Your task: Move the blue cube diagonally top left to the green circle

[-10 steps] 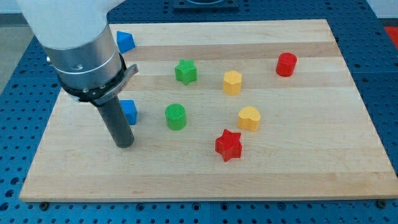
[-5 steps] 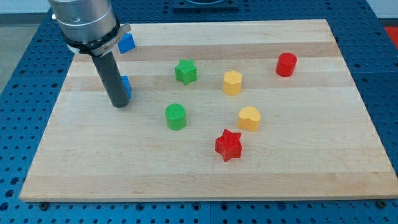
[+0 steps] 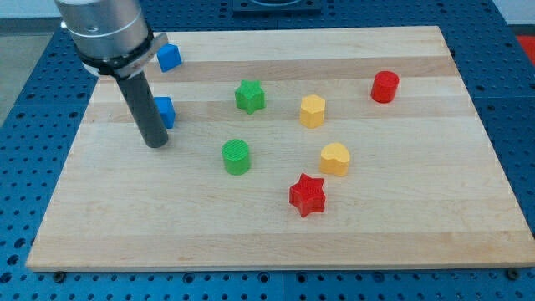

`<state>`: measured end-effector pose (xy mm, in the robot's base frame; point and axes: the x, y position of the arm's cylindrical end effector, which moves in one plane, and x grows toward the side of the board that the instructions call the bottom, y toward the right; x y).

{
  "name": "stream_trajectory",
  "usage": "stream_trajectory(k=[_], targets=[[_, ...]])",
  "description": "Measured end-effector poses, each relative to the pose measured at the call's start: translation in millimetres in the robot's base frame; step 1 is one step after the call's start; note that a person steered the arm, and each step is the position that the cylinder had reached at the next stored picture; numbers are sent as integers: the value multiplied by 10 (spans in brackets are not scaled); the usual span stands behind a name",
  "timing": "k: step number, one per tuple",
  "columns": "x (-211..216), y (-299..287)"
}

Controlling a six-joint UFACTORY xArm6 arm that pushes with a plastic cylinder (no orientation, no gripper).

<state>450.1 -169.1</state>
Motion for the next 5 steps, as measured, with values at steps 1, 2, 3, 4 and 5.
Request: stream_trajectory(k=[1, 2, 3, 4, 5], targets=[[222, 321], [379, 579], [498, 619], [644, 614], [752, 622]])
